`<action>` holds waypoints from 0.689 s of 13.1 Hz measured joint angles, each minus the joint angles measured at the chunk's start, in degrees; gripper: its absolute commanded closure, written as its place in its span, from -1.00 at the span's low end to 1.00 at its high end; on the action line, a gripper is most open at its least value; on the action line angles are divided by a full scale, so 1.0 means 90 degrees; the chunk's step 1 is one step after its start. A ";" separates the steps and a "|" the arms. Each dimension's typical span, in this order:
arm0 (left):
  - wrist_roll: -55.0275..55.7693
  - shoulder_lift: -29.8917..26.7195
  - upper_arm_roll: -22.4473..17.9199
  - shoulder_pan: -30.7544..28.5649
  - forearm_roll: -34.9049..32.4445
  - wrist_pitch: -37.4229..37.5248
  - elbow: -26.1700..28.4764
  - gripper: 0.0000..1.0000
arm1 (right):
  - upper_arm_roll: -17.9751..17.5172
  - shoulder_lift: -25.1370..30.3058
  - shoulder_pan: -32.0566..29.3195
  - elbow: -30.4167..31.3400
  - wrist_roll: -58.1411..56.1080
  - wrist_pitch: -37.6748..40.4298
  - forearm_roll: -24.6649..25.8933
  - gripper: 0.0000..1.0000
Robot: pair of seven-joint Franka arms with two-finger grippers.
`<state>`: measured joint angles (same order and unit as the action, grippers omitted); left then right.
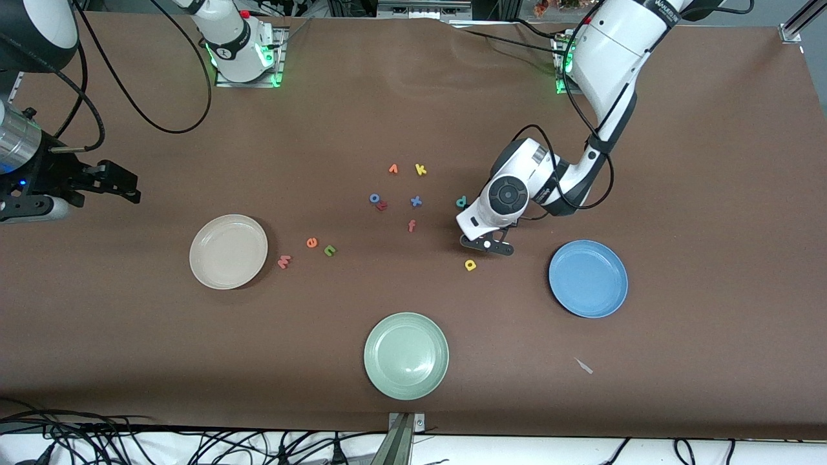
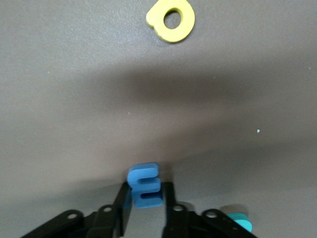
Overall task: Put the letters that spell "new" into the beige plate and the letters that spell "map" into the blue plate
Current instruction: 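Lower the left gripper and grasp the blue letter E, then carry the E onto the blue plate and open the left gripper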
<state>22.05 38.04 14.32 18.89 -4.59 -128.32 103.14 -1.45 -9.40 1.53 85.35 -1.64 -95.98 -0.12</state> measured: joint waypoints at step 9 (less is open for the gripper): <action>-0.0368 -0.0772 -0.0152 -0.0265 -0.0009 0.0681 -0.0101 0.86 | 0.0023 -0.0002 -0.0026 0.0000 0.0001 0.0000 0.0000 -1.00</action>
<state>18.74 31.08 12.94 16.50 -4.67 -122.19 102.23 -1.24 -9.42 1.29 85.35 -1.63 -95.98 -0.12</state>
